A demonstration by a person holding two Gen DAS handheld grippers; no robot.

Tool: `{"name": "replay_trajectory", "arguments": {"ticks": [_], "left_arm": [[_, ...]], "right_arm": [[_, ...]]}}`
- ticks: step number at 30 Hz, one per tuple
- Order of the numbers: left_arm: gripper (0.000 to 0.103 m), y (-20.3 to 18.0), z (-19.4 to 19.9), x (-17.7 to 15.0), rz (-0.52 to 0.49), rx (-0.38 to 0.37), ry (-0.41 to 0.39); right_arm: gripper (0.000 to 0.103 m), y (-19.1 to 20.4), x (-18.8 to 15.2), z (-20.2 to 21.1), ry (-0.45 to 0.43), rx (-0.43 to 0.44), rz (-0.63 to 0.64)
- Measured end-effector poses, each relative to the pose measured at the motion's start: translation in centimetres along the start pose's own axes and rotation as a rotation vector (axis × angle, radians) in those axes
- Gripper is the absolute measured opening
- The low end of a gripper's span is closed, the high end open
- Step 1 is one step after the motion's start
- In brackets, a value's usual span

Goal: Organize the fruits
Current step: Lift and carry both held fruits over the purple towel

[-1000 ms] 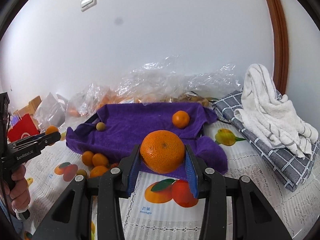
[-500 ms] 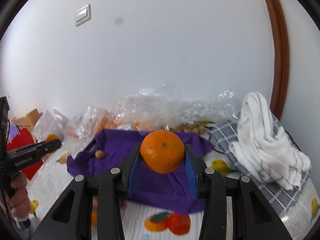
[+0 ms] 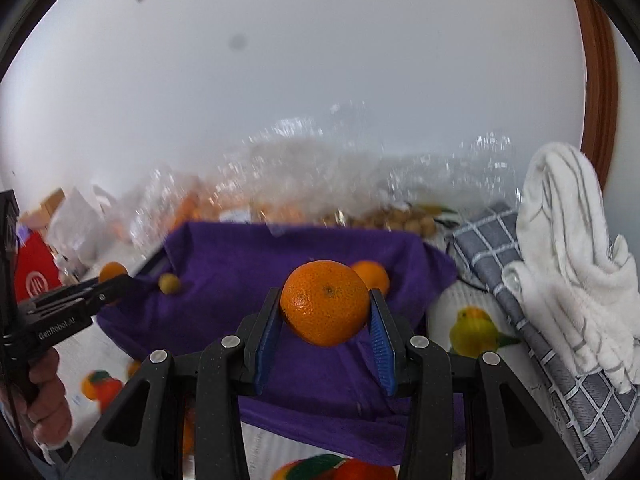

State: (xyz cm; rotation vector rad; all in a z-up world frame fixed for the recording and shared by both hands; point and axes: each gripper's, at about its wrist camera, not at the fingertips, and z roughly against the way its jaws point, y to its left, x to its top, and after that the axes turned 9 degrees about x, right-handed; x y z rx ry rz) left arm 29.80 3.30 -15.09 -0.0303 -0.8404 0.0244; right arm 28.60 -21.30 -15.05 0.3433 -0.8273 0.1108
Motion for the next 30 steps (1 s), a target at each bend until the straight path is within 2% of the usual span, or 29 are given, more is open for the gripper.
{"name": "replay_trajectory", "arguments": {"ticks": [12, 21, 30], "left_arm": [[0.03, -0.3, -2.4, -1.2, -0.019, 0.018, 0.073], [0.03, -0.2, -3.2, -1.4, -0.02, 0.041, 0.094], [0.03, -0.9, -3.4, -1.7, -0.057, 0.076, 0.096]], "right_arm": [[0.042, -1.0, -2.8, -4.3, 0.153, -0.036, -0.001], [0.042, -0.6, -3.2, -5.1, 0.197, -0.03, 0.01], [0.042, -0.7, -3.3, -5.0, 0.203, -0.027, 0.002]]}}
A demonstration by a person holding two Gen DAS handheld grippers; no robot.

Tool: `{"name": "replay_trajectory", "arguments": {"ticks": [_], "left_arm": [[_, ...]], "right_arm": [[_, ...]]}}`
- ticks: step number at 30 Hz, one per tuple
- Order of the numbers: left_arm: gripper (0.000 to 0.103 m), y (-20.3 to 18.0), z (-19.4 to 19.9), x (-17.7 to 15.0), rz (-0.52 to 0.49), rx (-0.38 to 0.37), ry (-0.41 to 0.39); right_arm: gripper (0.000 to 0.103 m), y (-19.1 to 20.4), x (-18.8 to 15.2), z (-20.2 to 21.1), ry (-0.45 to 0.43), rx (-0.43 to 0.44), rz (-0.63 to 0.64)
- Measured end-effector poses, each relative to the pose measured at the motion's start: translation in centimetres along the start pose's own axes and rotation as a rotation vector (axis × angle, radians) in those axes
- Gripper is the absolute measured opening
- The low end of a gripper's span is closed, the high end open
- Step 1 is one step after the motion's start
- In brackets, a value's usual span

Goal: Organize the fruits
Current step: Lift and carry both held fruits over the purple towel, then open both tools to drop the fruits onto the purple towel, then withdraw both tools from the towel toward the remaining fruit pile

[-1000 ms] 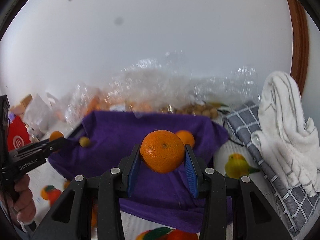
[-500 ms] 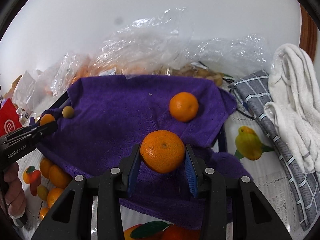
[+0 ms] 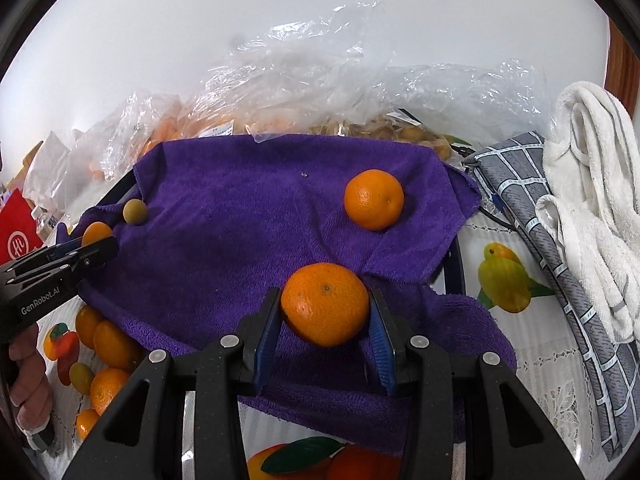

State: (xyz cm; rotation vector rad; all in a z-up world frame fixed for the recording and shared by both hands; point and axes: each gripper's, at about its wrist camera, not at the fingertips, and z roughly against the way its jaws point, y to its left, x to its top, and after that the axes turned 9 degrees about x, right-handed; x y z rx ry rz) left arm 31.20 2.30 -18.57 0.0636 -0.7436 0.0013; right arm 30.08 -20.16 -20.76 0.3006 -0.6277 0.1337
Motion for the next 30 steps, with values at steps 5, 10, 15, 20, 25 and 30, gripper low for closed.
{"name": "replay_trajectory", "arguments": {"ticks": [5, 10, 15, 20, 25, 30], "left_arm": [[0.03, -0.1, 0.0, 0.0, -0.009, 0.005, 0.0], [0.03, 0.0, 0.0, -0.1, -0.006, 0.0, -0.004], [0.038, 0.1, 0.5, -0.2, 0.007, -0.018, -0.028], [0.04, 0.1, 1.8, -0.4, 0.006, -0.018, -0.089], [0.04, -0.1, 3.3, -0.8, -0.006, 0.009, -0.151], [0.041, 0.9, 5.6, -1.4, 0.003, 0.047, -0.205]], "right_arm": [[0.049, 0.2, 0.0, 0.2, 0.0, -0.011, 0.016], [0.061, 0.6, -0.1, 0.6, -0.011, -0.011, 0.035], [0.062, 1.0, -0.1, 1.5, -0.049, 0.003, 0.044], [0.062, 1.4, -0.2, 3.0, -0.108, -0.005, 0.032], [0.058, 2.5, -0.2, 4.0, -0.146, -0.071, 0.065], [0.057, 3.7, -0.2, 5.6, -0.153, -0.025, 0.083]]}}
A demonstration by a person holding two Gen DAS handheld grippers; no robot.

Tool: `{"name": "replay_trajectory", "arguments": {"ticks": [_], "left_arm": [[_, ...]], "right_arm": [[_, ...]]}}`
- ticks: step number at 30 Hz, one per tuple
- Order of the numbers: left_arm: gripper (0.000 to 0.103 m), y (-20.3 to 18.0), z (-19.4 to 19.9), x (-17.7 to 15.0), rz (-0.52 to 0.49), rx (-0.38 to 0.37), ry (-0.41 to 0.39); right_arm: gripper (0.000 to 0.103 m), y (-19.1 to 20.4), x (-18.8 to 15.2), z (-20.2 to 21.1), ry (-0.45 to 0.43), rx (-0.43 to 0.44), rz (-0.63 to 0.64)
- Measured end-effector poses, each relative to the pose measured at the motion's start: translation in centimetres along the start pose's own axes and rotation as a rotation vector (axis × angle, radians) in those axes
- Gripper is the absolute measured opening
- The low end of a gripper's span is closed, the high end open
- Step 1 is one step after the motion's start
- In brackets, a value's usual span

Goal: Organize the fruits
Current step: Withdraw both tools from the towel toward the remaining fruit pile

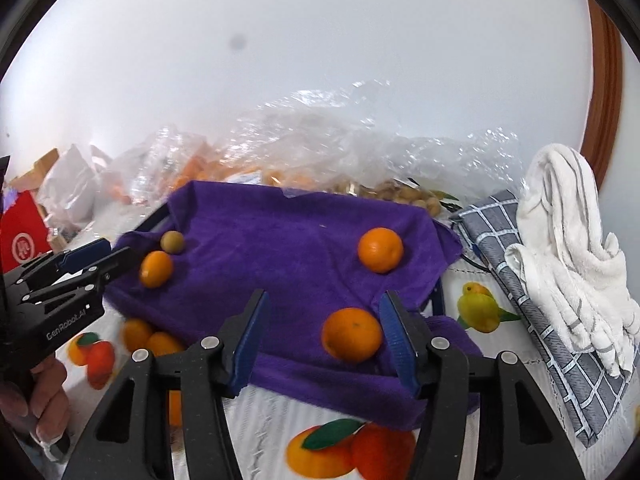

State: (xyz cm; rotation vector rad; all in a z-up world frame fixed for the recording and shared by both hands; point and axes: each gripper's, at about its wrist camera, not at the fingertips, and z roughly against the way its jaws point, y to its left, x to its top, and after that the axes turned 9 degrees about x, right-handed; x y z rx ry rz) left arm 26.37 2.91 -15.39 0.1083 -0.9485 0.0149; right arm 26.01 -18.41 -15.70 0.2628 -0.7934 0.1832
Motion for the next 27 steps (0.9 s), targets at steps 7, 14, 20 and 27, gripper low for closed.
{"name": "replay_trajectory", "arguments": {"ticks": [7, 14, 20, 27], "left_arm": [[0.046, 3.2, 3.0, -2.4, 0.01, 0.018, -0.003], [0.046, 6.6, 3.4, -4.3, 0.061, 0.032, 0.08], [0.046, 7.7, 3.1, -4.7, 0.051, 0.062, 0.11], [0.046, 8.1, 3.5, -4.6, 0.059, 0.092, 0.091]], "right_arm": [[0.057, 1.2, -0.8, 2.0, 0.036, 0.052, -0.032], [0.057, 3.0, -2.8, 3.5, 0.077, 0.075, -0.05], [0.053, 5.8, -5.6, 3.8, 0.118, 0.096, -0.008], [0.052, 7.5, -7.1, 3.3, 0.163, 0.138, -0.024]]}}
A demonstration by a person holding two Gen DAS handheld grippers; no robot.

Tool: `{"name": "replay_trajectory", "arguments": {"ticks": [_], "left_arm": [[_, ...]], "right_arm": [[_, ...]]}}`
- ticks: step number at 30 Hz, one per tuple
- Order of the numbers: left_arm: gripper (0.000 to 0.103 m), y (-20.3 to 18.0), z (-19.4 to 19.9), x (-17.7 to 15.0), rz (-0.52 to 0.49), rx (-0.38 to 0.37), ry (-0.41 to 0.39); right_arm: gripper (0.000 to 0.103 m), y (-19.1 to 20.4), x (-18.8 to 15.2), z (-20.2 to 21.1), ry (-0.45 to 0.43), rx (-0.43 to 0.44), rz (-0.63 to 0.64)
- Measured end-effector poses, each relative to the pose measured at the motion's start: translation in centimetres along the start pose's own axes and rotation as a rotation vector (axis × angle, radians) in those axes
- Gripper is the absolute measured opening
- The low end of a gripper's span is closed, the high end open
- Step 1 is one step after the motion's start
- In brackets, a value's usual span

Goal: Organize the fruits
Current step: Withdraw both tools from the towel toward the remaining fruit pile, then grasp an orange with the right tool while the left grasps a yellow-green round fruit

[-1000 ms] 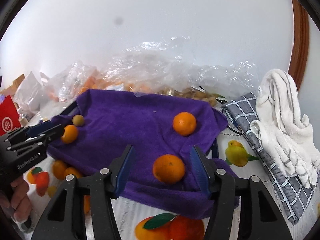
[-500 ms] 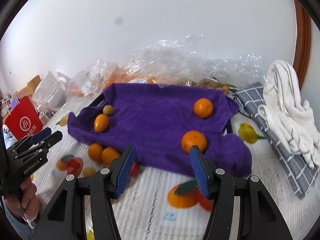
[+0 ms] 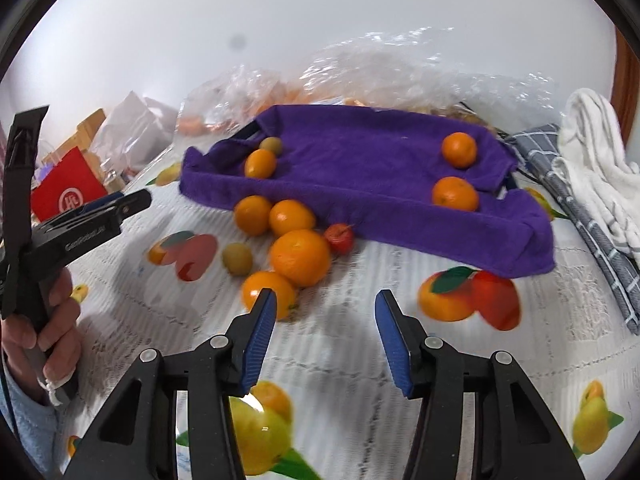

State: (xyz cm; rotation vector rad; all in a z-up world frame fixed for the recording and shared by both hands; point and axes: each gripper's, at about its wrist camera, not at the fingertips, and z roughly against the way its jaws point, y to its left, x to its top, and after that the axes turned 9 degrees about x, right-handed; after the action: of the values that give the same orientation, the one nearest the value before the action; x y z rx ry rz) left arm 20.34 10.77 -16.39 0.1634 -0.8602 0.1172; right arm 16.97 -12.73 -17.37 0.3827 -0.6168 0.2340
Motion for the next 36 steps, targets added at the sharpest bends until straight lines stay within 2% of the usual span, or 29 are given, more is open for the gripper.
{"name": "replay_trajectory", "arguments": {"ticks": [3, 7, 11, 14, 16, 18, 23, 28, 33, 36], "left_arm": [[0.046, 0.1, 0.0, 0.2, 0.006, -0.001, 0.0], [0.046, 0.5, 0.0, 0.4, 0.032, -0.014, 0.005], [0.046, 1.0, 0.4, 0.6, 0.066, -0.039, -0.011], [0.046, 1.0, 0.5, 0.7, 0.072, -0.044, -0.014], [0.046, 1.0, 0.4, 0.7, 0.074, -0.05, -0.008], [0.046, 0.9, 0.4, 0.6, 0.074, -0.061, 0.003], [0.046, 0.6, -0.3, 0.4, 0.067, -0.081, 0.045], [0.046, 0.3, -1.0, 0.0, 0.075, -0.112, 0.092], [0.046, -0.7, -1.7, -0.4, 0.061, -0.169, 0.148], [0.046, -1.4, -1.7, -0.7, 0.026, -0.165, 0.154]], "right_arm": [[0.051, 0.5, 0.7, -0.4, -0.001, -0.008, 0.012], [0.05, 0.6, 2.5, -1.5, 0.017, 0.032, -0.019], [0.05, 0.3, 3.5, -3.6, 0.076, 0.068, -0.072], [0.049, 0.9, 3.7, -4.7, 0.08, 0.008, -0.048], [0.04, 1.1, 3.6, -4.8, 0.068, -0.022, -0.025], [0.038, 1.0, 3.4, -4.7, 0.061, -0.035, -0.008], [0.037, -0.3, 3.5, -2.7, 0.039, 0.004, -0.038], [0.038, -2.7, 3.2, 0.7, -0.017, -0.056, -0.006], [0.038, -6.2, 2.5, 0.4, 0.03, -0.091, -0.059], [0.038, -7.1, 1.9, -0.5, 0.049, -0.086, -0.069]]}}
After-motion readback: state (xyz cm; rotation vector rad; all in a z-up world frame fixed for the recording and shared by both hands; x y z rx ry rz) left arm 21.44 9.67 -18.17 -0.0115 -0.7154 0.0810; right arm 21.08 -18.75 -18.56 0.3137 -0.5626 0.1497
